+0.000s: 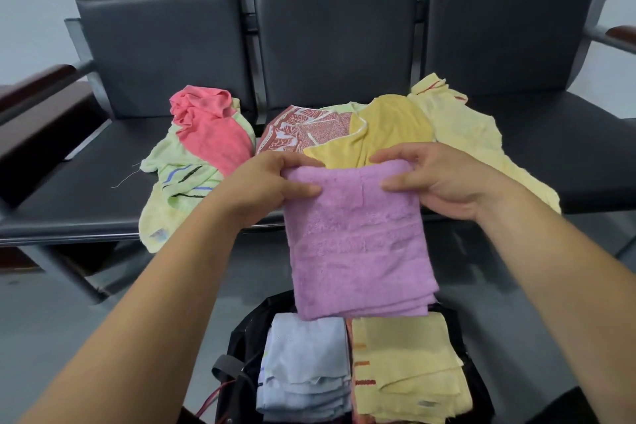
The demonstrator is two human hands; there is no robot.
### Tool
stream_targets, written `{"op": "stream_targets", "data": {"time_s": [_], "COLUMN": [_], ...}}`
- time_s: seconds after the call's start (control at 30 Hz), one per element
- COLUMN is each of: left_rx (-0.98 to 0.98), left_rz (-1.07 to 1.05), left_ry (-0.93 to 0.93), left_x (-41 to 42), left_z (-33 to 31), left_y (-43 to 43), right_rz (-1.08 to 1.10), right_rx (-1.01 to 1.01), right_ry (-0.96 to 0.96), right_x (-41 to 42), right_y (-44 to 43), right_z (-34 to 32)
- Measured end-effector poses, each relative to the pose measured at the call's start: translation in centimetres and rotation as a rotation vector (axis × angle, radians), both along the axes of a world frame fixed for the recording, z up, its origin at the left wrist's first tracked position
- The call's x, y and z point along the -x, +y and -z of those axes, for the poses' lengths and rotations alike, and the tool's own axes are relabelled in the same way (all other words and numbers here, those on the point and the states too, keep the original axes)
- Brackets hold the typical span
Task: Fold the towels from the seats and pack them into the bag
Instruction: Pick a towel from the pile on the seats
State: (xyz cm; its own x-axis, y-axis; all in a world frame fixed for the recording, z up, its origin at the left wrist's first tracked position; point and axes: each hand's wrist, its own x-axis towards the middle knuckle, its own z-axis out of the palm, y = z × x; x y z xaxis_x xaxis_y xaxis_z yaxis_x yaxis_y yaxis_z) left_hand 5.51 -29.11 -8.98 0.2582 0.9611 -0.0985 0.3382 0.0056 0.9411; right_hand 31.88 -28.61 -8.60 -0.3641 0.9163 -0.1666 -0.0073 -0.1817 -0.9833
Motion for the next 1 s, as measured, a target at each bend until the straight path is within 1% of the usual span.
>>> {"op": "stream_targets", "data": {"time_s": [0.03, 0.07, 0.1, 0.13, 0.17, 0.23, 0.3, 0.4, 0.47, 0.5, 0.57, 0.6, 0.63, 0.67, 0.77, 0.83, 0.9, 1.0], "left_rx": [-0.113, -0.202, -0.258, -0.3, -0.329, -0.337, -0.277, -0.064, 0.116, 0.181, 0.253, 0.256, 0.237, 0.196, -0.071, -0.245, -0.359, -0.479], "left_rz": [-0.01, -0.013, -0.017, -0.02, -0.019, -0.004, -0.022, -0.137, -0.234, -0.246, -0.195, -0.156, -0.124, -0.103, -0.081, -0.133, -0.174, -0.225], "left_ry": [0.166, 0.264, 0.299, 0.306, 0.31, 0.266, 0.158, -0.072, -0.278, -0.353, -0.42, -0.419, -0.395, -0.325, 0.106, 0.342, 0.451, 0.478], "left_x": [0.0, -0.1, -0.2, -0.3, -0.4, -0.4, -0.2, -0.1, -0.3, -0.4, -0.6, -0.7, -0.6, -0.5, -0.1, -0.1, -0.1, -0.3], "left_z": [0.0, 0.0, 0.1, 0.3, 0.3, 0.4, 0.5, 0.8, 1.0, 1.1, 1.4, 1.6, 1.6, 1.7, 1.9, 1.9, 1.9, 1.9], "left_y": [-0.1, -0.1, -0.1, 0.0, 0.0, 0.1, 0.3, 0.5, 0.8, 0.8, 0.7, 0.6, 0.5, 0.3, 0.3, 0.2, 0.3, 0.1], "right_rz": [0.008, 0.038, 0.068, 0.085, 0.093, 0.091, 0.095, 0.199, 0.267, 0.29, 0.31, 0.286, 0.242, 0.191, 0.116, 0.137, 0.182, 0.211], "right_rx": [-0.088, -0.206, -0.329, -0.428, -0.481, -0.48, -0.409, -0.299, -0.158, -0.074, 0.046, 0.072, 0.083, 0.079, 0.01, -0.101, -0.262, -0.469], "right_ry": [-0.161, -0.339, -0.483, -0.556, -0.568, -0.504, -0.409, -0.277, -0.124, -0.03, 0.104, 0.131, 0.137, 0.121, -0.005, -0.168, -0.368, -0.627], "right_x": [0.0, 0.1, 0.3, 0.4, 0.5, 0.5, 0.5, 0.6, 0.9, 1.1, 1.1, 0.9, 0.6, 0.3, -0.2, -0.1, 0.1, 0.4], "right_y": [-0.1, -0.2, -0.3, -0.3, -0.3, -0.2, -0.2, 0.1, 0.2, 0.2, 0.3, 0.3, 0.3, 0.3, 0.1, 0.0, 0.0, -0.1], "right_z": [-0.1, -0.1, -0.1, 0.0, 0.2, 0.6, 0.8, 1.1, 1.4, 1.4, 1.3, 1.2, 1.1, 1.0, 1.1, 1.5, 1.7, 1.7]}}
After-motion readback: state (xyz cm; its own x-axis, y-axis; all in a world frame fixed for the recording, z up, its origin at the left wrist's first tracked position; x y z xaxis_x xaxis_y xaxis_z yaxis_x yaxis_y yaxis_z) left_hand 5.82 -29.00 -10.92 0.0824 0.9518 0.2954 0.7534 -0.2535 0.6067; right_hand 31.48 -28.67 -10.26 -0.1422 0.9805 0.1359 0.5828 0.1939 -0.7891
